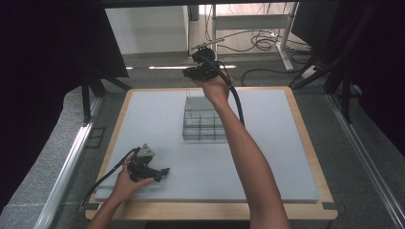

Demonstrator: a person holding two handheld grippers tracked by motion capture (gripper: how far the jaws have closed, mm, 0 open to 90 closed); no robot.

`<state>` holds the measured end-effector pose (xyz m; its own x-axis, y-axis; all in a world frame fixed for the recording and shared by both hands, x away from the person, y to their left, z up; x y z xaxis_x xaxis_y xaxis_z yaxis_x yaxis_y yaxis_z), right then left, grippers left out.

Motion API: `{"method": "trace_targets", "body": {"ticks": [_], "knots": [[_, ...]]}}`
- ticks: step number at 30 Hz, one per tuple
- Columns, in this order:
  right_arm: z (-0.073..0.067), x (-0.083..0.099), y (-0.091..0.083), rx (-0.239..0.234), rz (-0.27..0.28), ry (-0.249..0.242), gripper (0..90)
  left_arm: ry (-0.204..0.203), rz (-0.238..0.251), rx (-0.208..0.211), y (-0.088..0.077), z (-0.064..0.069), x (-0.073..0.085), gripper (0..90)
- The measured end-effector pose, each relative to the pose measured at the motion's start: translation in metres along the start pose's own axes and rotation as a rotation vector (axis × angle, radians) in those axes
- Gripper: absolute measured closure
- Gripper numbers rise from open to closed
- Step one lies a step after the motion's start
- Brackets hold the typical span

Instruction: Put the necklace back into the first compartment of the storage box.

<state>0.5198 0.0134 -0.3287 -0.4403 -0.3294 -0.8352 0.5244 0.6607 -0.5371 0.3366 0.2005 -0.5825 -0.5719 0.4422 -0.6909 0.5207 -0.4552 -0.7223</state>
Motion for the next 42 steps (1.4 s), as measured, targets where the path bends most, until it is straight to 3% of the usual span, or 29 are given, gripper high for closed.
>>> {"method": "trace_targets", "body": {"ticks": [20,42], "knots": [[0.020,0.059,0.043,-0.001,-0.115,0.068,76.8,0.002,0.001,-0.003,0.000,0.000,0.000,2.5],[0.030,0.125,0.086,0.020,-0.258,0.086,76.7,0.003,-0.002,-0.002,0.000,0.000,0.000,2.5]]}}
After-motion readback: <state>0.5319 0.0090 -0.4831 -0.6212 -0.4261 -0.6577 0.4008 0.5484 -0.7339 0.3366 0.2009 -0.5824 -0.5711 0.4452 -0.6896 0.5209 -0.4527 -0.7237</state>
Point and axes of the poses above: each handheld gripper's, and its own axes: y roughly forward along the jaws, x roughly out of its underside, z roughly to its right, the point moved 4 cm from there along y, roughly forward along the jaws, and after that the axes turned 2 degrees about -x, right-handed, at the moved point
